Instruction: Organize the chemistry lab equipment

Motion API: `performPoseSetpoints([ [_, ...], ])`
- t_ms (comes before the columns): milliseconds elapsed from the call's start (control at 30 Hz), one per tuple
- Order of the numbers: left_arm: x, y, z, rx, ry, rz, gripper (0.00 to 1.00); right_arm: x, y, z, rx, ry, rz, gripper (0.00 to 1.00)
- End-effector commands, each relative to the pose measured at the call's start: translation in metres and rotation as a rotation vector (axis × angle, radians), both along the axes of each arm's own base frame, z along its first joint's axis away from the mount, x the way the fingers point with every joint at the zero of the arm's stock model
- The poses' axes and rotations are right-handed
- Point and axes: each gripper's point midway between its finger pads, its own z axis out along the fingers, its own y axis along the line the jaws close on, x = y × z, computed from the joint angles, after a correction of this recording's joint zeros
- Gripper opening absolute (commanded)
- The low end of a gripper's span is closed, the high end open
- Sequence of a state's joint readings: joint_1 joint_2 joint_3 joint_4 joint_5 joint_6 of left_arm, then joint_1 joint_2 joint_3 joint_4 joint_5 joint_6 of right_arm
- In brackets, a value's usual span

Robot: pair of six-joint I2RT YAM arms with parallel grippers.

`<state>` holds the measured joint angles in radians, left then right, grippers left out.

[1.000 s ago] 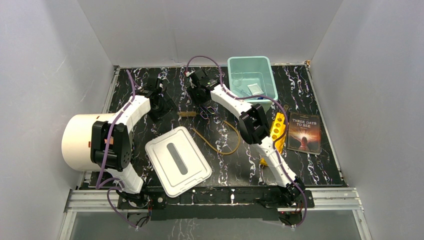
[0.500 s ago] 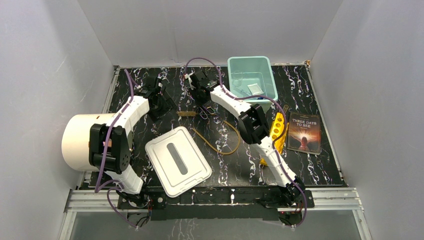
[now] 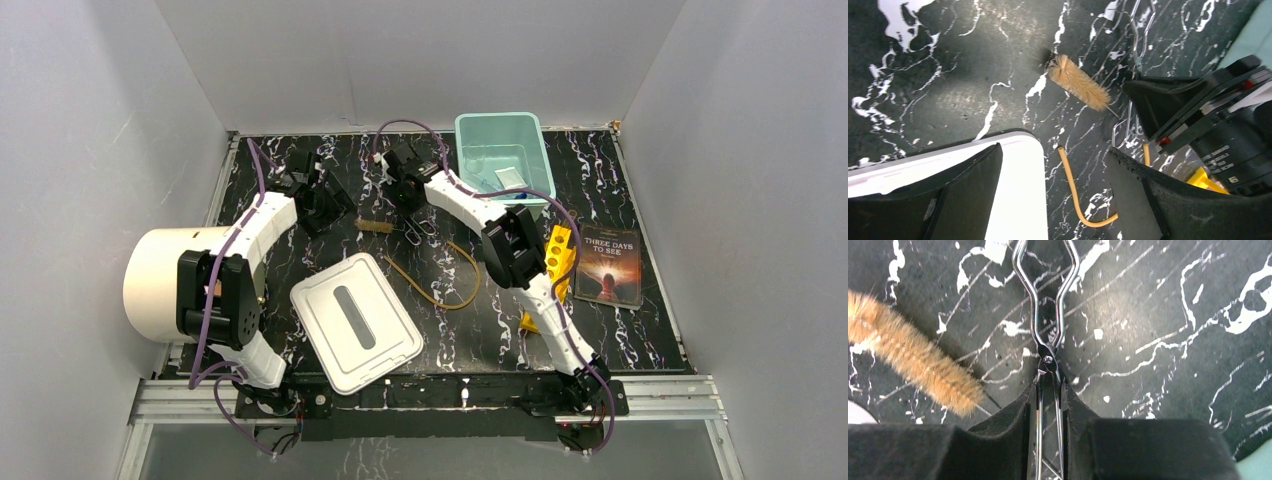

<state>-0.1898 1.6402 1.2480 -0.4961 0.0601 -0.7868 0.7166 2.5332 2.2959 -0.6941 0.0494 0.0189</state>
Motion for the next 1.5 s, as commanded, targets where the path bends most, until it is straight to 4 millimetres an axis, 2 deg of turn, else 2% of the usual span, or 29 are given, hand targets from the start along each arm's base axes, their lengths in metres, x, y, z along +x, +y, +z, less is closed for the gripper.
performPoseSetpoints([
  [0,0.013,-0.015,0.025,-0.099,-0.075,-0.016,0.75,0.0,-0.003,0.062,0.078,-0.063,0.002,0.03],
  [300,0.023,-0.037,0.023,-0.23,-0.095,-0.04,0.75,-0.011,-0.011,0.099,0.154,-0.075,-0.017,0.03],
  [533,0.04,-0.066,0.033,-0.422,-0.176,-0.096,0.77,-0.044,-0.011,0.108,0.245,-0.006,0.012,0.03],
  [667,0.047,-0.079,0.02,-0.495,-0.15,-0.113,0.81,-0.064,-0.01,0.112,0.302,0.036,0.046,0.03],
  [767,0.058,-0.086,0.017,-0.545,-0.179,-0.122,0.86,-0.077,-0.008,0.112,0.341,0.061,0.074,0.03],
  [867,0.063,-0.091,0.013,-0.583,-0.182,-0.113,0.86,-0.086,-0.007,0.11,0.366,0.095,0.082,0.04],
  [933,0.063,-0.097,0.011,-0.601,-0.178,-0.11,0.8,-0.09,-0.005,0.11,0.387,0.109,0.085,0.03],
  [1100,0.064,-0.103,0.004,-0.616,-0.155,-0.099,0.49,-0.094,0.0,0.112,0.418,0.13,0.089,0.04],
  [1267,0.058,-0.106,0.002,-0.617,-0.154,-0.106,0.33,-0.093,0.002,0.111,0.427,0.14,0.084,0.04],
  [1333,0.058,-0.107,0.001,-0.62,-0.155,-0.111,0.22,-0.093,0.004,0.112,0.436,0.142,0.087,0.04],
  [1467,0.059,-0.11,0.004,-0.62,-0.171,-0.152,0.08,-0.095,0.006,0.116,0.451,0.139,0.101,0.04],
])
